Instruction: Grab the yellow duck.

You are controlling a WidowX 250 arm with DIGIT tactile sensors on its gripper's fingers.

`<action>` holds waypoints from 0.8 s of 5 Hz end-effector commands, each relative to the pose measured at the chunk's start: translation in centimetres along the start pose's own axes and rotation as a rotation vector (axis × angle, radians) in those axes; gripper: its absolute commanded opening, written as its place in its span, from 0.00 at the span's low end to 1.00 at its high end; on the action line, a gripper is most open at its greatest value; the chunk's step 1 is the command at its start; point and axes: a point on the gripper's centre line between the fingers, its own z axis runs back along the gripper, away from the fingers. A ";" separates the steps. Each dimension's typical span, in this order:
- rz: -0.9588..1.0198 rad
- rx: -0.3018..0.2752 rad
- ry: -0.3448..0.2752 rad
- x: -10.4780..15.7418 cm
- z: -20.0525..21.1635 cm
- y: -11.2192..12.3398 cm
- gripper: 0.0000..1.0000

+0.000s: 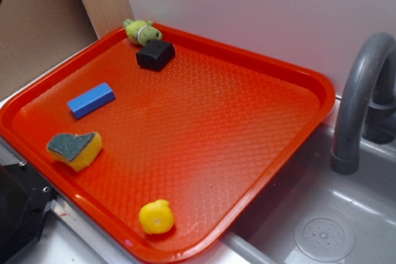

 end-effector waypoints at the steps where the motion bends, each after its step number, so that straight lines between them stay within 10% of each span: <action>1: 0.000 0.000 0.000 0.0 0.0 0.0 1.00; 4: -0.119 -0.169 0.048 5.0 -2.8 -4.7 1.00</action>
